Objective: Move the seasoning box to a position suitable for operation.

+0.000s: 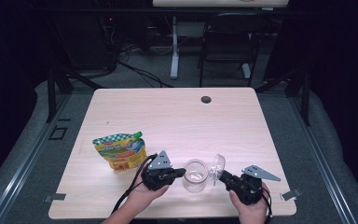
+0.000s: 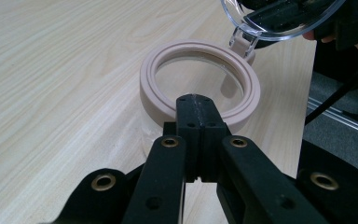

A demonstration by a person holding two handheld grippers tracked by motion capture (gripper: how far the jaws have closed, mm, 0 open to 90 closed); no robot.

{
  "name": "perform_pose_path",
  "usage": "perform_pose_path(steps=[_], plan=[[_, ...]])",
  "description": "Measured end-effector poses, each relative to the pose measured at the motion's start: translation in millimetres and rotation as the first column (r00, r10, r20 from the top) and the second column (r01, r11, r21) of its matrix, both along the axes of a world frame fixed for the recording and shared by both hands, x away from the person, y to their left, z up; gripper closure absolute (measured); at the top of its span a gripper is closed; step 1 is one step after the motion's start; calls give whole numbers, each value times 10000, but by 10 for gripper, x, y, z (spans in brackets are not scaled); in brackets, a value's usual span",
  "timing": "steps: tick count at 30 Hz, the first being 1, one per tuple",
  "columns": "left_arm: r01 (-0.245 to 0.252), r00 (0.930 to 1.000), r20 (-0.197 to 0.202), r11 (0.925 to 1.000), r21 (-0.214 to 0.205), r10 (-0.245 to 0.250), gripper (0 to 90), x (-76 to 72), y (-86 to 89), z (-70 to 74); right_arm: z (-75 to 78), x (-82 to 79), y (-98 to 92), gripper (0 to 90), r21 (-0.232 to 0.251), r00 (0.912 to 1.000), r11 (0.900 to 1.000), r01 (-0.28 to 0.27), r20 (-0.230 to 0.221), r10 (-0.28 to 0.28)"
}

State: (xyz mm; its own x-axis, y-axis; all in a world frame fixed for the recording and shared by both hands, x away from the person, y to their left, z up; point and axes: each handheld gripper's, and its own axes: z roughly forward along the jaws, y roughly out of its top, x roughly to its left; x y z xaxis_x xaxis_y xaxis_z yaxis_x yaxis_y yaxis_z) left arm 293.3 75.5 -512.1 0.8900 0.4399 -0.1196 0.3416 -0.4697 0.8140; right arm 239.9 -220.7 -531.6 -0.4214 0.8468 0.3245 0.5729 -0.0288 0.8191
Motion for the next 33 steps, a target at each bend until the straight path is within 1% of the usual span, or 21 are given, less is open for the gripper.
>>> perform_pose_path(steps=[2,5,6,7,9,11,17,19,22,25,26,27,28,29,30,33], plan=[[15,10000,-17,10000,-21,-15,900,6,2,-1,0,-15,14,754,-158,9999,9998,-92,41,92],[-31,10000,-58,10000,-69,30,900,14,3,-1,0,-47,36,738,-552,9994,9980,-315,92,321],[-7,10000,-76,10000,2,7,900,20,8,3,-2,-55,44,733,-532,9993,9980,-348,130,356],[-4,10000,-76,10000,-62,3,898,22,7,-2,0,-68,47,728,-600,9988,9971,-478,74,483],[-25,10000,-86,10000,-65,24,894,26,11,-7,-1,-88,59,720,-534,9975,9961,-701,55,705],[-43,10000,-90,10000,-41,43,888,32,15,-11,-5,-101,67,712,-697,9963,9938,-862,-54,860],[-129,9999,-112,9999,43,130,873,35,36,-29,-64,-96,110,651,-901,9966,9926,-819,-163,808],[-163,9998,-94,9999,36,164,867,34,49,-26,-89,-82,130,647,-1033,9958,9905,-908,-198,892],[-218,9997,-70,9998,37,218,863,31,75,-19,-119,-67,160,669,-1232,9957,9880,-927,-203,909],[-293,9995,-126,9996,26,293,859,29,98,-24,-123,-49,166,705,-1338,9966,9875,-829,-154,815],[-365,9993,-111,9993,14,365,858,28,110,-28,-122,-41,154,711,-1327,9967,9879,-808,-170,793],[-368,9992,-125,9993,29,368,857,29,117,-29,-124,-30,141,707,-1174,9970,9901,-771,-191,754],[-370,9992,-127,9993,20,370,857,29,124,-30,-125,-26,136,707,-1152,9969,9903,-783,-211,764],[-395,9991,-126,9992,56,396,857,29,134,-30,-127,-21,132,710,-1187,9969,9899,-780,-209,760],[-455,9989,-142,9990,-15,455,857,24,141,-34,-128,-15,129,712,-1279,9972,9890,-739,-206,718],[-474,9988,-107,9989,17,474,856,17,159,-23,-137,9,125,726,-1317,9981,9894,-613,-147,599]])
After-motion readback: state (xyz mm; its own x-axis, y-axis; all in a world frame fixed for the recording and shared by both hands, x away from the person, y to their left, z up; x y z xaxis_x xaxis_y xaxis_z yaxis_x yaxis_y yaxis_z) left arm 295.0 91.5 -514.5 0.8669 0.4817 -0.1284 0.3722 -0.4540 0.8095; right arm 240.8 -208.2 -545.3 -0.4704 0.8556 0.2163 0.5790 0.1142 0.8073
